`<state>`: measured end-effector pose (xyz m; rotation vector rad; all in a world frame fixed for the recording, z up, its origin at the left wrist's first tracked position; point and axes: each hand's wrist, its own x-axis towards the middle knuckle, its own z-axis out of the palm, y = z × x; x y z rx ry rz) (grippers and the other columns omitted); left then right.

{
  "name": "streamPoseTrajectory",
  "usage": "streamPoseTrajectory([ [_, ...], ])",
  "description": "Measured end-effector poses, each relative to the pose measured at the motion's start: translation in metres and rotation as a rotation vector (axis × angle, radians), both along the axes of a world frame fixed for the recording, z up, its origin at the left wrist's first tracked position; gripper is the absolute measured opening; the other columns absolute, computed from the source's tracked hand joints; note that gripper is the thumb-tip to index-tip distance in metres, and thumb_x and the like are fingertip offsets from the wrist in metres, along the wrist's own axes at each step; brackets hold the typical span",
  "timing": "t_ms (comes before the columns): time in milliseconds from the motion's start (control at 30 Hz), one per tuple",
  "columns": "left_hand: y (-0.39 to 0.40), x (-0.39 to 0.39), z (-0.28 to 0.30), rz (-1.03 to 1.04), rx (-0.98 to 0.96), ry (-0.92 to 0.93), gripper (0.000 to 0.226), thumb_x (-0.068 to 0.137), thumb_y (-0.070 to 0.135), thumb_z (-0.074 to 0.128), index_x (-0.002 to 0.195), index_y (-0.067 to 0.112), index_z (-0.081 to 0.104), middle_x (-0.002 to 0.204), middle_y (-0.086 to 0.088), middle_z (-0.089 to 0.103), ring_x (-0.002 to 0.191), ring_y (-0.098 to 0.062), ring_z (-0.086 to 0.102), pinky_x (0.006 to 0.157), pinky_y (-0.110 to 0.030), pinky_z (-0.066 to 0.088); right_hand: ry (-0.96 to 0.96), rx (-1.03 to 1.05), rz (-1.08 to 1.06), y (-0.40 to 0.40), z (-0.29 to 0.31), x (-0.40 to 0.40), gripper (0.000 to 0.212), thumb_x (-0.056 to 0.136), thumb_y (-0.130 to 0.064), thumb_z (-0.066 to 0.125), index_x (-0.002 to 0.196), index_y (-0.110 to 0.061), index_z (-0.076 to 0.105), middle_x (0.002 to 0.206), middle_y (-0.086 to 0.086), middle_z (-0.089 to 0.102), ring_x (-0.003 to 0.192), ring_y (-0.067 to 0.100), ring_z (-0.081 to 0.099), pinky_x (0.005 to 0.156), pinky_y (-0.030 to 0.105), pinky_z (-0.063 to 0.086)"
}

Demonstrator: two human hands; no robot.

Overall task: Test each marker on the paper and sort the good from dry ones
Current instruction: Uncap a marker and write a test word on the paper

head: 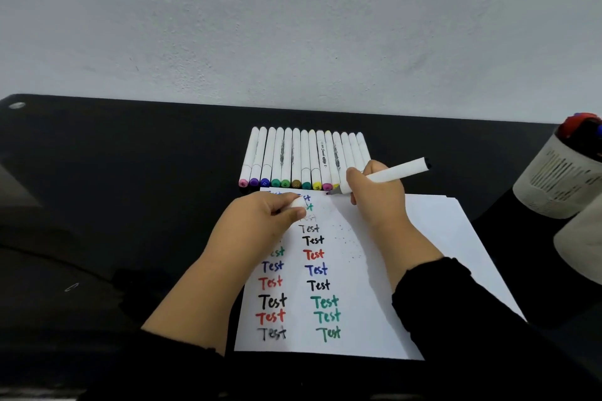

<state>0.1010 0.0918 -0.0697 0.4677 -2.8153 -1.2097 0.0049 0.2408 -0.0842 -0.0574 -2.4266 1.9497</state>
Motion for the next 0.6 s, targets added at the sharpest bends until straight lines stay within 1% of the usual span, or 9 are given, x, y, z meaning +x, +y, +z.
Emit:
streamPoseTrajectory([
  [100,0.0004,-0.0016,-0.0023,-0.012,0.004,0.003,0.045,0.088,0.045,0.057,0.131,0.033,0.052,0.131,0.01,0.055,0.114,-0.007,0.051,0.086,-0.02,0.038,0.01,0.01,0.003,-0.0008,-0.0034,-0.0017,0.027,0.084,-0.01,0.055,0.066,-0.013,0.035,0.069,0.012,0.04,0.064,0.018,0.038,0.055,0.024,0.033],
  [233,0.0023,-0.0033,-0.0049,-0.017,-0.004,-0.022,0.045,0.088,0.046,0.056,0.131,0.036,0.05,0.134,0.008,0.053,0.114,-0.009,0.051,0.082,-0.02,0.037,0.023,0.046,0.022,-0.0026,-0.0057,-0.0021,0.029,0.084,-0.012,0.056,0.064,-0.014,0.034,0.069,0.012,0.042,0.064,0.017,0.039,0.055,0.025,0.034],
  [333,0.0026,-0.004,-0.0056,-0.008,-0.009,-0.03,0.046,0.088,0.047,0.055,0.132,0.036,0.049,0.135,0.008,0.052,0.113,-0.009,0.051,0.079,-0.02,0.037,0.035,0.072,0.031,-0.0037,-0.007,-0.0023,0.033,0.085,-0.014,0.057,0.062,-0.015,0.033,0.069,0.012,0.044,0.062,0.016,0.039,0.053,0.024,0.034],
  [433,0.0033,-0.005,-0.0052,-0.007,-0.02,-0.033,0.046,0.089,0.047,0.054,0.133,0.037,0.048,0.136,0.007,0.051,0.113,-0.009,0.051,0.079,-0.021,0.037,0.04,0.1,0.05,-0.005,-0.0082,-0.0026,0.033,0.086,-0.017,0.058,0.064,-0.014,0.035,0.068,0.012,0.046,0.061,0.016,0.041,0.054,0.024,0.035],
  [500,0.0039,-0.0055,-0.0047,-0.004,-0.019,-0.032,0.047,0.089,0.047,0.054,0.134,0.036,0.047,0.136,0.007,0.05,0.113,-0.01,0.051,0.079,-0.021,0.037,0.051,0.115,0.056,-0.0051,-0.009,-0.003,0.033,0.086,-0.014,0.057,0.063,-0.014,0.033,0.063,0.008,0.042,0.059,0.015,0.038,0.051,0.021,0.033],
  [600,0.0048,-0.0048,-0.0048,-0.004,-0.017,-0.029,0.047,0.089,0.047,0.055,0.133,0.036,0.048,0.136,0.008,0.051,0.114,-0.01,0.051,0.079,-0.021,0.036,0.079,0.115,0.032,-0.0028,-0.0087,-0.0034,0.036,0.085,-0.008,0.053,0.061,-0.015,0.028,0.058,-0.001,0.029,0.052,0.01,0.027,0.041,0.012,0.023],
])
